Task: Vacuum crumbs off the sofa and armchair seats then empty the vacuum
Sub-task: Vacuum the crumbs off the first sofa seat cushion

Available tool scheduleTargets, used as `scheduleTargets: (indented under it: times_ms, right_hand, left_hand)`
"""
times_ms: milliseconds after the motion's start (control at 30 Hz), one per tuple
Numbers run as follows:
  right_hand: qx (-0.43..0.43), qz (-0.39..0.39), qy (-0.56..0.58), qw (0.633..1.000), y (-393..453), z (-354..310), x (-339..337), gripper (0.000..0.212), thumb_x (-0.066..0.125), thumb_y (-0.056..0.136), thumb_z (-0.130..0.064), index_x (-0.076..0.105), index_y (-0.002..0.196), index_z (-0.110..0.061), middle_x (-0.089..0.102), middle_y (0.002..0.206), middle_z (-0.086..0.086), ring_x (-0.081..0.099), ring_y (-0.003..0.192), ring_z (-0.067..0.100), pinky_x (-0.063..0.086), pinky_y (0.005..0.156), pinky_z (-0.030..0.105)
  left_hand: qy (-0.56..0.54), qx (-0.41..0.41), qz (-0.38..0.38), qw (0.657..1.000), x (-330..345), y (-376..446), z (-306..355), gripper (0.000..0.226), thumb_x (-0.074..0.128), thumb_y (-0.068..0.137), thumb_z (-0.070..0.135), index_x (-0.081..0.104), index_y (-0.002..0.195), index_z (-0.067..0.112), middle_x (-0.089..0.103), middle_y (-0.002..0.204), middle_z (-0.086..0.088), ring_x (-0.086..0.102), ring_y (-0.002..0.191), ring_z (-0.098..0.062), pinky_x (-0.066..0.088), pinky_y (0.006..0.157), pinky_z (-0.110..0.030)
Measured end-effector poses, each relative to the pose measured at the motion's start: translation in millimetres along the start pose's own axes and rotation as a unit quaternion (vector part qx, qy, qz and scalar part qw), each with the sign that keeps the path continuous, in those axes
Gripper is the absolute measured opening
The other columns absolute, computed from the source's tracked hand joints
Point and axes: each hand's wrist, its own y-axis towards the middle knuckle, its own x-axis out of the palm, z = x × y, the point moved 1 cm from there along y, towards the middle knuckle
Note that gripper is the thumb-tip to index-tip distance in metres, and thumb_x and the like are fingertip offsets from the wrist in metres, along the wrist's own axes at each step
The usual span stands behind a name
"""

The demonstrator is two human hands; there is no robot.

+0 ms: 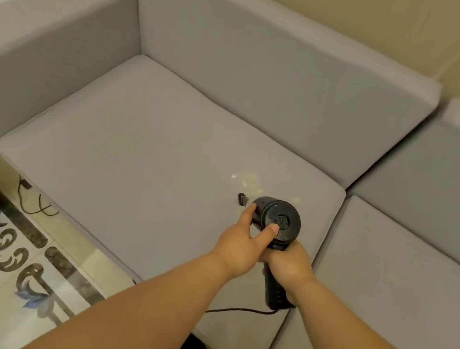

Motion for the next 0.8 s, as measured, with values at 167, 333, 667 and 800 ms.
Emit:
scheduleTargets:
  times_ms: [167, 333, 667, 800]
  right_hand:
    - [0.006, 0.007, -0.006, 1.0, 52.0, -40.3, 6.7, 0.032, 0.072, 0.071, -0.004, 0.067, 0.101, -0.014, 0.068, 0.08, 0.008, 0.062, 0.075, 0.03, 0.051, 0.07, 0.038]
    - [0.009, 0.007, 0.013, 1.0, 105.5, -78.4, 27.7, 0.037, 0.072, 0.071, -0.003, 0.066, 0.105, -0.015, 0.068, 0.083, 0.008, 0.061, 0.075, 0.029, 0.052, 0.072, 0.04]
    - [0.081, 0.008, 0.005, 0.997, 121.4, -77.3, 34.1, 0.018, 0.069, 0.069, 0.001, 0.066, 0.082, -0.011, 0.065, 0.073, 0.012, 0.059, 0.07, 0.031, 0.052, 0.071, 0.042]
    - [0.086, -0.006, 0.006, 0.996, 112.2, -69.8, 26.5, 0.016, 0.068, 0.07, 0.002, 0.066, 0.084, -0.008, 0.063, 0.073, 0.014, 0.058, 0.07, 0.031, 0.05, 0.07, 0.041]
  left_hand:
    - [0.008, 0.001, 0.017, 1.0, -25.2, 54.5, 18.4, 0.076, 0.054, 0.088, 0.053, 0.017, 0.151, 0.031, 0.043, 0.146, 0.002, 0.044, 0.131, -0.018, 0.033, 0.097, -0.021]
    - [0.018, -0.001, 0.02, 1.0, -63.3, 109.8, 31.4, 0.074, 0.053, 0.089, 0.051, 0.018, 0.151, 0.03, 0.045, 0.145, 0.001, 0.044, 0.13, -0.019, 0.035, 0.102, -0.025]
    - [-0.005, -0.061, -0.063, 0.996, -69.4, 130.8, 20.9, 0.081, 0.052, 0.089, 0.054, 0.005, 0.152, 0.034, 0.037, 0.15, -0.001, 0.037, 0.135, -0.017, 0.03, 0.095, -0.021]
    - [-0.009, -0.068, -0.067, 0.995, -60.7, 119.7, 20.9, 0.082, 0.052, 0.089, 0.055, 0.004, 0.151, 0.033, 0.037, 0.15, -0.001, 0.037, 0.135, -0.017, 0.03, 0.094, -0.021]
